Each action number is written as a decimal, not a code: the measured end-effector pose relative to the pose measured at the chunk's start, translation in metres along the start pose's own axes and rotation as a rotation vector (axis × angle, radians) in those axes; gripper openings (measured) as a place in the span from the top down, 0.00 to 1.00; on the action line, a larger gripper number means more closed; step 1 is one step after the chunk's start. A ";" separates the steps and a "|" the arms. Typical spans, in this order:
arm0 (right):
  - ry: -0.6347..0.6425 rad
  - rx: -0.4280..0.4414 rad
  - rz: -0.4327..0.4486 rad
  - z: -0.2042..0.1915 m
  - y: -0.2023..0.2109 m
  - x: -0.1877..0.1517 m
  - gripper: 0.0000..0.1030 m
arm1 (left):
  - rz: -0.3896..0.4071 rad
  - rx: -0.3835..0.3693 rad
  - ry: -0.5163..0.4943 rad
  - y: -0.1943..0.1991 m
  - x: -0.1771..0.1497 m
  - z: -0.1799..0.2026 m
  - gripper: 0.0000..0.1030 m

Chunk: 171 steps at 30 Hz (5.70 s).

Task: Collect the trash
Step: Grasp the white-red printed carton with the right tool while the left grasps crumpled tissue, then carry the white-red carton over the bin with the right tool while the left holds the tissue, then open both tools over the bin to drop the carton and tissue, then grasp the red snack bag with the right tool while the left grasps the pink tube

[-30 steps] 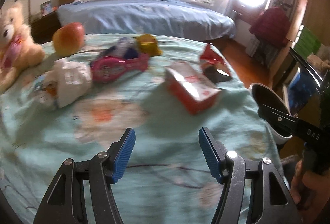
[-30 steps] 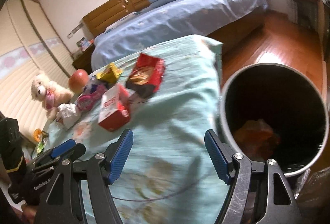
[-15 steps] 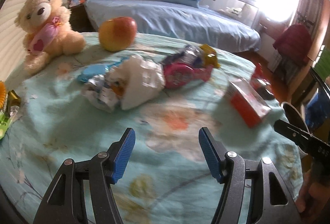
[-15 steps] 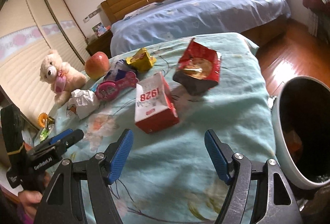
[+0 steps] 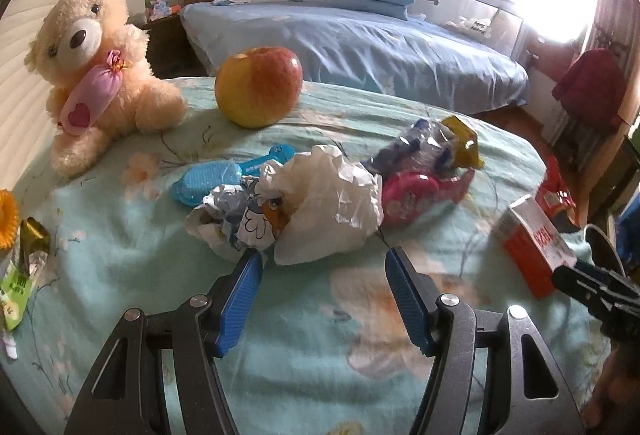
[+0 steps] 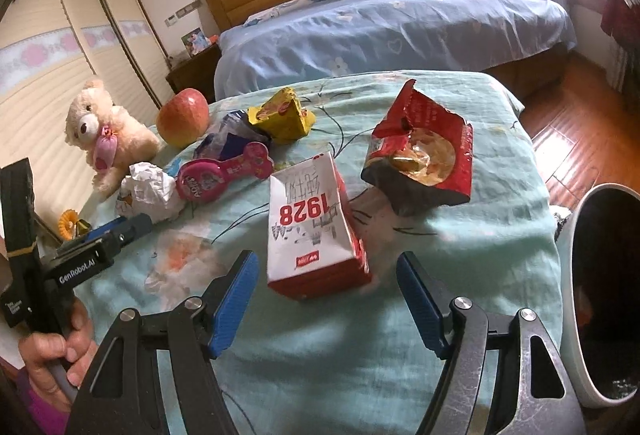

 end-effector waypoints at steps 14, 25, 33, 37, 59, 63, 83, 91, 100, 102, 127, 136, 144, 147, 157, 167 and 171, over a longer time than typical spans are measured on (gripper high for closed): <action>0.028 -0.013 -0.025 -0.005 -0.016 0.000 0.44 | -0.080 -0.008 0.024 -0.057 0.013 -0.001 0.84; 0.018 0.003 -0.017 -0.006 -0.010 -0.003 0.45 | -0.039 -0.063 0.024 -0.046 0.013 -0.004 0.93; 0.012 0.022 -0.003 -0.011 0.000 -0.007 0.46 | -0.001 -0.089 0.018 -0.014 -0.003 -0.011 0.95; 0.008 0.028 0.005 -0.012 0.006 -0.009 0.46 | 0.015 -0.107 0.010 0.003 -0.010 -0.003 0.97; -0.070 -0.007 0.079 0.025 0.058 -0.021 0.46 | 0.032 -0.258 -0.130 0.050 -0.037 0.085 0.99; -0.089 -0.020 0.090 0.036 0.067 -0.023 0.46 | 0.028 -0.278 -0.147 0.051 -0.039 0.099 0.99; -0.193 -0.107 0.147 0.107 0.109 -0.034 0.46 | 0.012 -0.373 -0.236 0.047 -0.041 0.176 0.99; -0.231 -0.143 0.166 0.134 0.123 -0.037 0.46 | 0.009 -0.398 -0.277 0.041 -0.039 0.204 0.99; -0.268 -0.182 0.179 0.165 0.136 -0.037 0.46 | -0.001 -0.428 -0.324 0.031 -0.037 0.241 0.99; -0.275 -0.188 0.180 0.171 0.137 -0.038 0.46 | -0.001 -0.432 -0.337 0.027 -0.036 0.249 0.99; -0.311 -0.260 0.161 0.222 0.134 -0.031 0.46 | -0.043 -0.459 -0.410 -0.012 -0.029 0.322 0.99; -0.336 -0.266 0.133 0.240 0.129 -0.029 0.46 | -0.065 -0.481 -0.415 -0.024 -0.027 0.342 0.99; -0.341 -0.279 0.122 0.247 0.127 -0.027 0.46 | -0.082 -0.486 -0.415 -0.034 -0.024 0.349 0.98; -0.351 -0.279 0.120 0.249 0.126 -0.027 0.46 | -0.091 -0.488 -0.410 -0.035 -0.024 0.350 0.97; -0.367 -0.260 0.123 0.247 0.126 -0.027 0.37 | -0.058 -0.454 -0.371 -0.024 -0.021 0.327 0.52; -0.322 -0.189 0.132 0.197 0.117 -0.023 0.26 | -0.051 -0.391 -0.307 -0.008 -0.036 0.259 0.48; -0.302 -0.155 0.132 0.173 0.110 -0.021 0.25 | -0.042 -0.362 -0.275 0.002 -0.039 0.232 0.48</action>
Point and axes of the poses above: each gripper's, at about its wrist camera, not at the fingertips, and y roughly against the way its jaws point, z to its right, x to its top, the point moved 10 cm from there along -y, roughly the way its jaws point, and after that the axes turned 4 degrees about -y, right-handed, at the moved point
